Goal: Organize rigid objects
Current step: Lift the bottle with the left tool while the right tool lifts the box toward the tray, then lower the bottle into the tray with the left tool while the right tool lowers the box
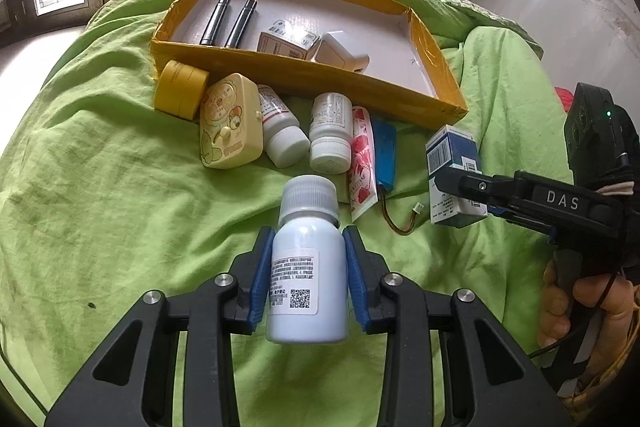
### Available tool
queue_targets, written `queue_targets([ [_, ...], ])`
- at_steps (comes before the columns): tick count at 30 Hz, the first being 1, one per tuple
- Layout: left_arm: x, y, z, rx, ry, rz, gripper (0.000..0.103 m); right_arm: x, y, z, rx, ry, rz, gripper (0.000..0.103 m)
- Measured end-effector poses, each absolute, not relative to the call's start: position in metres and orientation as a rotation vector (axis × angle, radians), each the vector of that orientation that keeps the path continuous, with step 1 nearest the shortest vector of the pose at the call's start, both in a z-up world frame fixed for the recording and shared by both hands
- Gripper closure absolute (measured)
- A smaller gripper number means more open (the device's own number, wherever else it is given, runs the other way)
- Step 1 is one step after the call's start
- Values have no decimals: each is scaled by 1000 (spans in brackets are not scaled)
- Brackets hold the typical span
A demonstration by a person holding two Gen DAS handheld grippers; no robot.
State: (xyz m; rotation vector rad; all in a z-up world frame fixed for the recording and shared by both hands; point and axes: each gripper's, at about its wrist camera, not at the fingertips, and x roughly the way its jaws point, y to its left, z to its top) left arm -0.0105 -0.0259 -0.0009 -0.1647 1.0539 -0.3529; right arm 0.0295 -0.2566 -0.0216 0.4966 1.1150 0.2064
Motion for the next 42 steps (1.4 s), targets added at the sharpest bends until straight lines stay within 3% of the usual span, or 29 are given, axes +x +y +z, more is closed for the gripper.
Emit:
queue_targets([
  [20,35,-14,56,-218,938,-338,71,33,-250,-20,460,1106,204,59],
  [42,100,-21,66,-134,914,-316,71,87,-253,24,479,993,160,59],
])
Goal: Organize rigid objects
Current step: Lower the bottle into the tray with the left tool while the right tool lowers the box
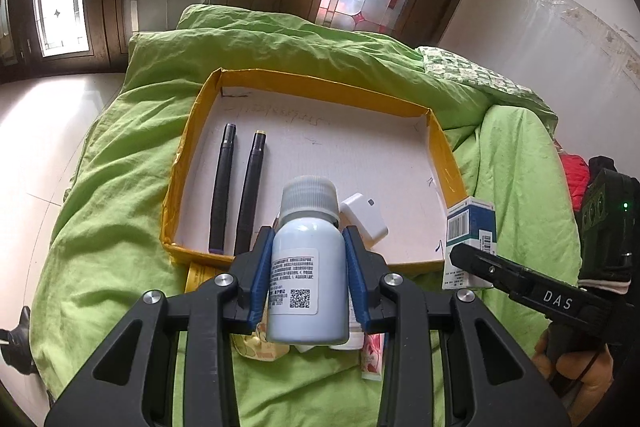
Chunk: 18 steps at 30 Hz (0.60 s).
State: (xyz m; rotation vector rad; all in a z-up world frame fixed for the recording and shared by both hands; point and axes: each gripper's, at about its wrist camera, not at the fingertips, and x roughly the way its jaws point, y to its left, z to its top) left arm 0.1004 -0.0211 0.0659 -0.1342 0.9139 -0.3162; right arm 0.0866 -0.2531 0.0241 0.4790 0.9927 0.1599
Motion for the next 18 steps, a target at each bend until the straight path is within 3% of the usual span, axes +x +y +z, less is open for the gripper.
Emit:
queue_targets([
  [10,164,-35,72,-125,922,-333,71,141,-260,27,456,1003,140,59],
  [18,214,-61,39,-120,1001,-333,71,166,-257,9,401,1063,114,59],
])
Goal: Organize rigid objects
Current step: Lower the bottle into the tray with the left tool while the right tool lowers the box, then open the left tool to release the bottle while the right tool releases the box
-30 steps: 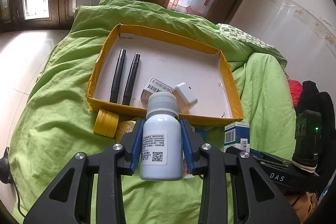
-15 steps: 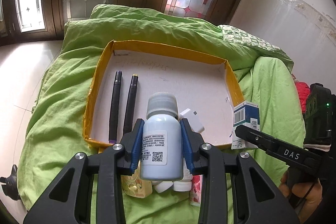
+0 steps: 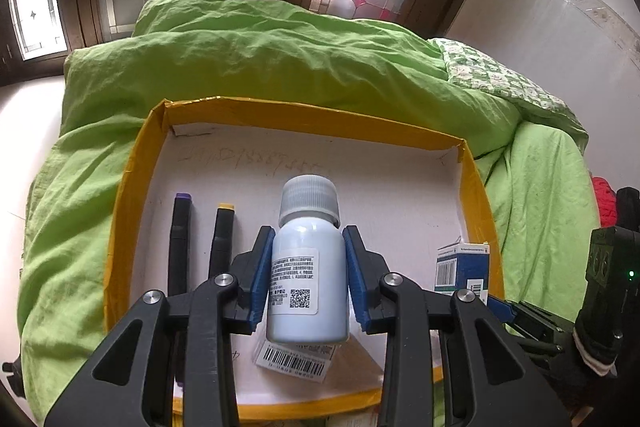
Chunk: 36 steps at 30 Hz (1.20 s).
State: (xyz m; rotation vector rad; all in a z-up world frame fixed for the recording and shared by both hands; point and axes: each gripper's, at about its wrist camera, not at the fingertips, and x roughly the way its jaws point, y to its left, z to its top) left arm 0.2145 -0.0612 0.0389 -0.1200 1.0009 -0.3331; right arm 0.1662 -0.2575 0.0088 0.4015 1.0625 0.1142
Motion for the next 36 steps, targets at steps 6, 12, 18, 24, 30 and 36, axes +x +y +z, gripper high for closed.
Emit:
queue_targets([
  [6,229,-66,16,-132,1036,-331,71,183,-255,-4,378,1083,87,59],
  [12,245,-64,2,-119,1050,-298,71,210,-238,0,280,1067,107,59],
  [18,259,-61,-8,-116,1059,-293,71,235,-235,-5,246,1075,130,62],
  [24,259,-63,-9,-70,1045,-302,71,247,-240,-6,251,1049,139,61],
  [30,253,-61,0,-91,1040,-311,71,240,-239,-1,261,1014,135,58],
  [36,234,-51,30,-94,999,-319,71,223,-243,15,276,969,117,55],
])
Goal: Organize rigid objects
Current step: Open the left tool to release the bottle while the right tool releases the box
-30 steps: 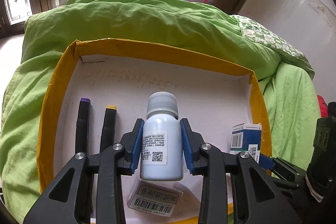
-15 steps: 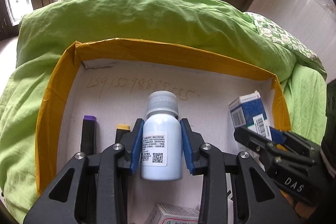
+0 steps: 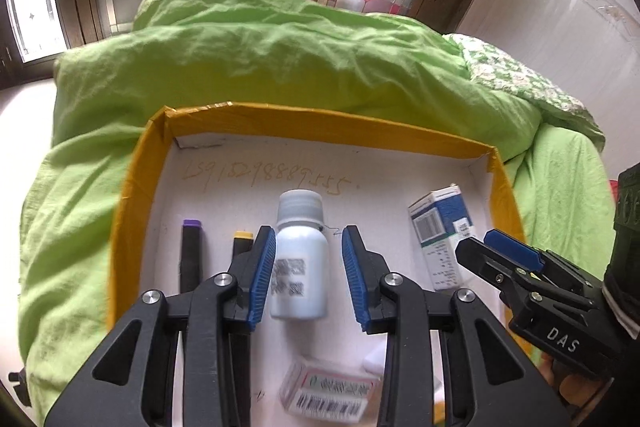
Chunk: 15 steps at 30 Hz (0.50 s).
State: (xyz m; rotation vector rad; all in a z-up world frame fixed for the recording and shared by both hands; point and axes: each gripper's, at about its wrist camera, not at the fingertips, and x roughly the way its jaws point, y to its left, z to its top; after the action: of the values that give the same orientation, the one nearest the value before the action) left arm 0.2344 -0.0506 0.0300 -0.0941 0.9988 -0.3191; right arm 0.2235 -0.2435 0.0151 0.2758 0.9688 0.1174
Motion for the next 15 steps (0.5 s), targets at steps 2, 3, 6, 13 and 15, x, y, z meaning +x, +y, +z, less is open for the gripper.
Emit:
queue_targets([
  [2,220,-42,43,-104,972,-331,71,213,-248,21,293,949,114,55],
  [3,210,-36,50,-108,958,-337,70,207,-252,24,305,939,111,54],
  [6,181,-20,63,-97,930,-325,65,184,-264,32,350,911,109,53],
  [13,96,21,55,-237,912,-264,51,135,-273,46,446,885,140,49],
  [15,73,27,41,-263,927,-230,51,119,-273,47,453,891,145,49],
])
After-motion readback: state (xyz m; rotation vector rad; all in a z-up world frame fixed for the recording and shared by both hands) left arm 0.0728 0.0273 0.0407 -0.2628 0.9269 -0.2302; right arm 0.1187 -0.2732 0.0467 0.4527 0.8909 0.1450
